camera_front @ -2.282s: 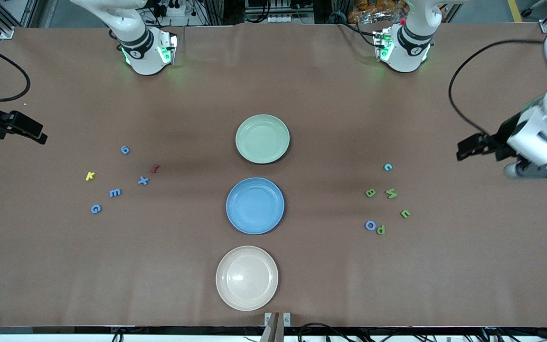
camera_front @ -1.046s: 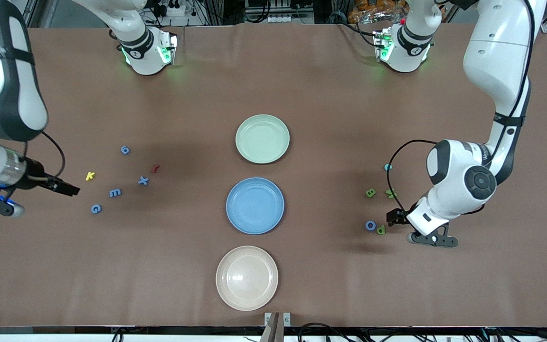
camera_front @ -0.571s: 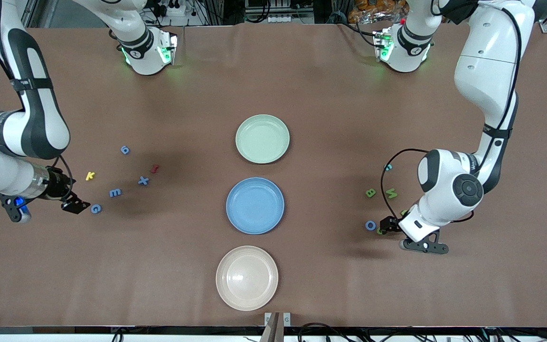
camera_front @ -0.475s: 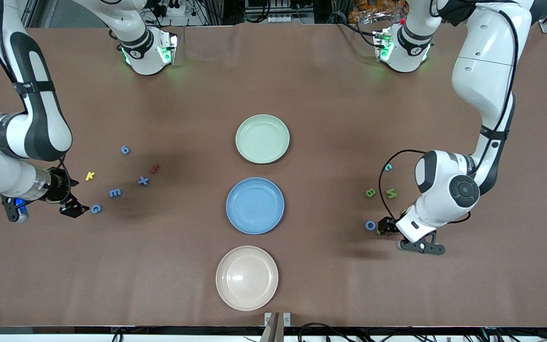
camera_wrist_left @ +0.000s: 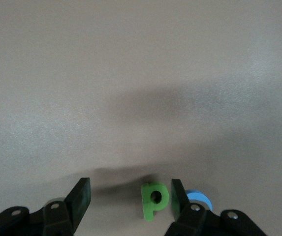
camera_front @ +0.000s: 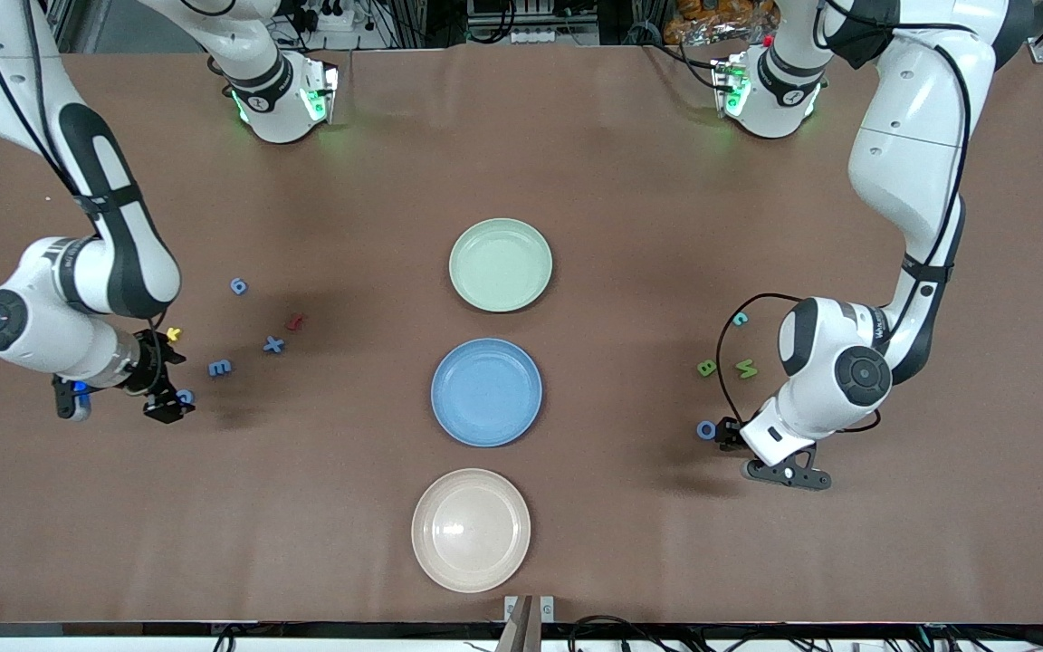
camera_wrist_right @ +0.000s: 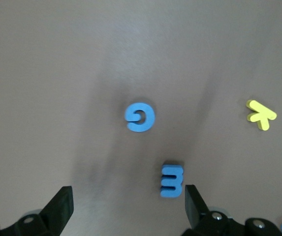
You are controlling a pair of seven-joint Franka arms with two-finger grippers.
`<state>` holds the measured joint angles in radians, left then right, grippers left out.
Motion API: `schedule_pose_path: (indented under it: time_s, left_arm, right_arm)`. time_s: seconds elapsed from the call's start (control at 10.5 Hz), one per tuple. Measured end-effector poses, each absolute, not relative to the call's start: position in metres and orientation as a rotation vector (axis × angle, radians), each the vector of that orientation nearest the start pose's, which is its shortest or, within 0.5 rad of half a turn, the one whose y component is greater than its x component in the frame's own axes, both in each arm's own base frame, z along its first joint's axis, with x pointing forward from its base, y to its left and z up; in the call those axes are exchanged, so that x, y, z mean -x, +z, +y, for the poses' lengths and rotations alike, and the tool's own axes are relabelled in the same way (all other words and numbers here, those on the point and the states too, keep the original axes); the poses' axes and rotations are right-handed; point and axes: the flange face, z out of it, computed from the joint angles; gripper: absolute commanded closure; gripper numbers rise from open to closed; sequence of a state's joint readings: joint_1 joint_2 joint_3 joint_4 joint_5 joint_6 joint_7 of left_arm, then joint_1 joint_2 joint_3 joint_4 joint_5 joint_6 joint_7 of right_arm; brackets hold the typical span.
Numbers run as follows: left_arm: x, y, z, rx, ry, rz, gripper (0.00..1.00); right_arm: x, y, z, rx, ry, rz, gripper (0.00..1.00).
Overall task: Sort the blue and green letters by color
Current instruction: 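Grasp the blue E with the right gripper while the left gripper grasps green P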
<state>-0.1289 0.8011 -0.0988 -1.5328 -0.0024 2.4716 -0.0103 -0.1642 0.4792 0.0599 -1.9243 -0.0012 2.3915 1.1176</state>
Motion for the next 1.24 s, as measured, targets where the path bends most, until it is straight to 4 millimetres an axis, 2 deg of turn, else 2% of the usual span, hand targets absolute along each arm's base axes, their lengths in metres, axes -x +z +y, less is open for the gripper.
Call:
schedule_pose_path:
  time_s: [0.19,0.48,0.57,0.67,0.76,0.86,1.14,1.24]
  left_arm:
    - [-0.708,0.195,-0.154,3.208,-0.220,0.295,0.32]
    - [-0.710,0.199,-0.165,3.207,-0.239,0.319,0.34]
    - [-0.709,0.198,-0.166,3.207,-0.237,0.322,0.36]
    - [-0.709,0.195,-0.166,3.207,-0.230,0.322,0.37]
    - [-0.709,0.190,-0.166,3.207,-0.222,0.321,0.40]
    - [-0.709,0.187,-0.165,3.207,-0.219,0.319,0.41]
    - [-0.710,0.185,-0.164,3.206,-0.219,0.316,0.41]
    - [-0.710,0.185,-0.164,3.206,-0.218,0.316,0.41]
  right_arm:
    - [-0.604,0.213,-0.063,2.545,0.014,1.797,0.00]
    - [-0.586,0.193,-0.059,2.538,-0.009,1.790,0.00]
    - [-0.581,0.188,-0.058,2.534,-0.021,1.786,0.11]
    - [-0.574,0.181,-0.056,2.532,-0.031,1.782,0.34]
    - [-0.568,0.175,-0.054,2.534,-0.033,1.778,0.66]
    - [-0.564,0.172,-0.053,2.556,-0.035,1.761,0.87]
    - [-0.561,0.172,-0.051,2.599,-0.046,1.726,1.00]
    - [-0.561,0.174,-0.051,2.601,-0.051,1.723,1.00]
